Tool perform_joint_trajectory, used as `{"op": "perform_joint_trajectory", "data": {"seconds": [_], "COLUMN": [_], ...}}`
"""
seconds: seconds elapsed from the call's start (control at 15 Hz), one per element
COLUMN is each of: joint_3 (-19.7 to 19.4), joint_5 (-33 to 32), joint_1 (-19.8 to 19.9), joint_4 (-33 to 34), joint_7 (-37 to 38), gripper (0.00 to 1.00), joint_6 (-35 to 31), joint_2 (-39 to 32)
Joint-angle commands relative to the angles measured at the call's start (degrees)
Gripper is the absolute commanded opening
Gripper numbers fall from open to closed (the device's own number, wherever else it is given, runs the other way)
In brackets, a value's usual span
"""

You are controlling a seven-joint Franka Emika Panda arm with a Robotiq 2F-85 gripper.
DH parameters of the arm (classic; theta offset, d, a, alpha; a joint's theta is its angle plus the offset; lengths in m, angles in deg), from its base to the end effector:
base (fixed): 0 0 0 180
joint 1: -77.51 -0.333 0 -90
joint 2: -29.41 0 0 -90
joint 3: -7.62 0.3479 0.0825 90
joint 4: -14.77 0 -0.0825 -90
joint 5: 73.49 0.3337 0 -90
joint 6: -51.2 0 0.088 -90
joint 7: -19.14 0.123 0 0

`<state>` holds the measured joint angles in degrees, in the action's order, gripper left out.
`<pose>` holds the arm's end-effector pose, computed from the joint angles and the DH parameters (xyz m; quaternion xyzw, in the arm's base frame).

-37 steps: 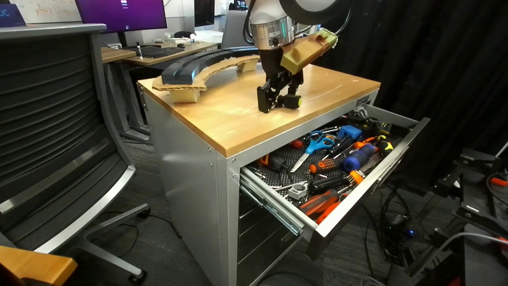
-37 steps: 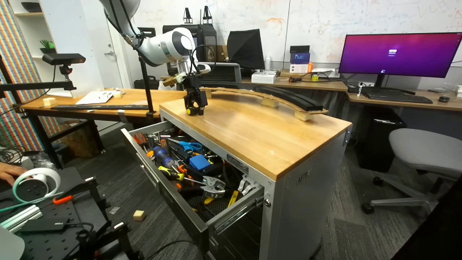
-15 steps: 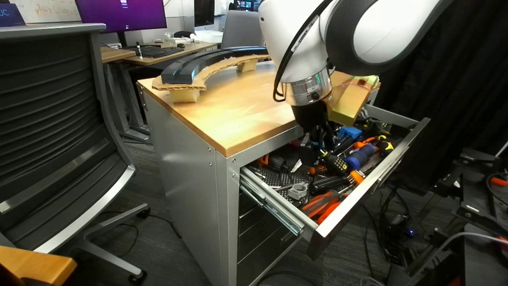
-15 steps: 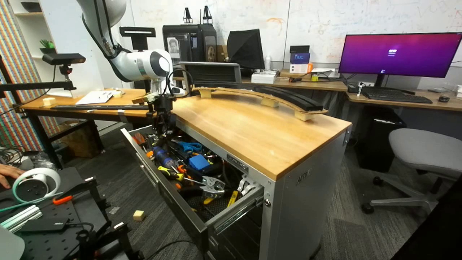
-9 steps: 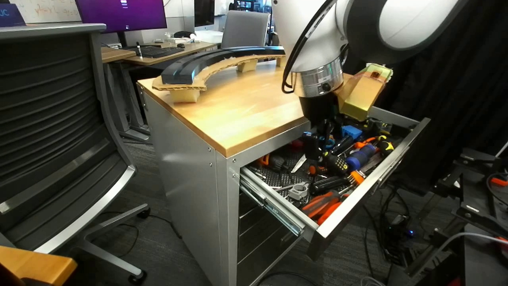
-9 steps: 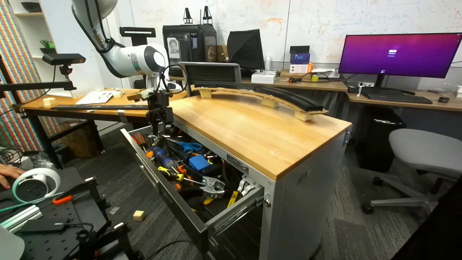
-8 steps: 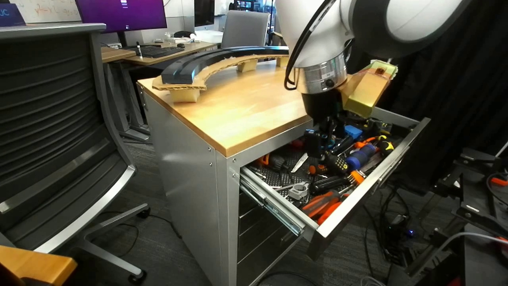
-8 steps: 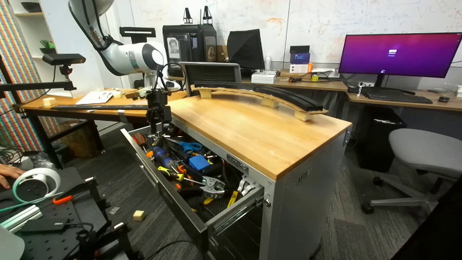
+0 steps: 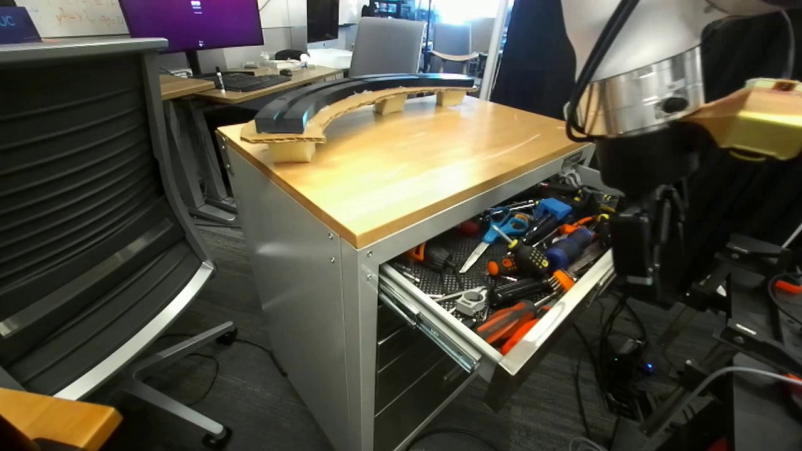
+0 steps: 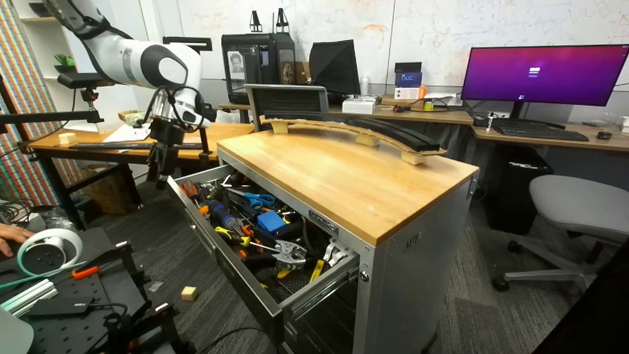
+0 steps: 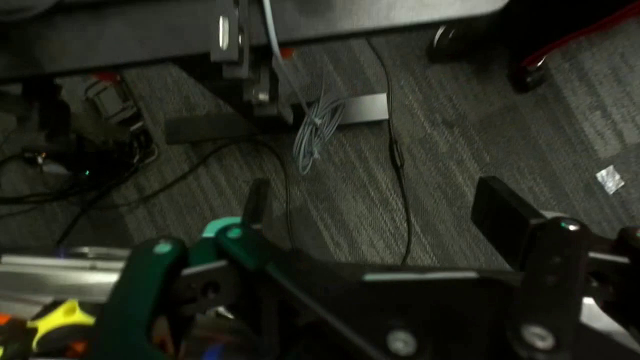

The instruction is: Shift the object on the lift top and put it in the topmost drawer

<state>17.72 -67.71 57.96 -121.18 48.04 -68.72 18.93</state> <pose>0.3633 0.2146 0.2799 0.9719 -0.0259 -0.2247 0.0656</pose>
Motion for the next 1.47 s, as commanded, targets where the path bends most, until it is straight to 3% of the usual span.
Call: {"op": "perform_joint_trajectory", "data": {"seconds": [0.0,0.2,0.53,0.6,0.67,0.8,1.0,1.13,1.27,1.33,1.4], "joint_3": [1.71,1.89,2.85,2.91,1.22,0.19,-3.91,-5.44,-4.14,-3.06,-1.76], "joint_5": [5.99,-0.67,-15.10,-16.25,-20.93,-26.12,-34.22,-32.91,-26.46,-23.10,-19.26], "joint_1": [2.16,1.18,1.74,1.93,3.63,3.67,2.15,1.71,2.71,3.37,3.91], "joint_4": [-9.37,-14.49,-16.85,-16.83,-6.49,-3.18,7.20,14.54,20.25,22.19,17.88], "joint_7": [-3.33,2.32,12.66,13.00,12.59,13.52,15.38,12.57,6.53,2.94,0.21], "gripper": [1.00,1.00,0.99,0.73,0.72,0.55,0.32,0.17,0.05,0.06,0.03], "joint_6": [-1.10,-8.38,-18.70,-22.44,-23.39,-27.67,-29.44,-28.86,-26.11,-24.22,-22.99], "joint_2": [7.27,11.24,11.93,11.09,1.67,-0.97,-8.39,-14.20,-18.53,-19.81,-16.78]}}
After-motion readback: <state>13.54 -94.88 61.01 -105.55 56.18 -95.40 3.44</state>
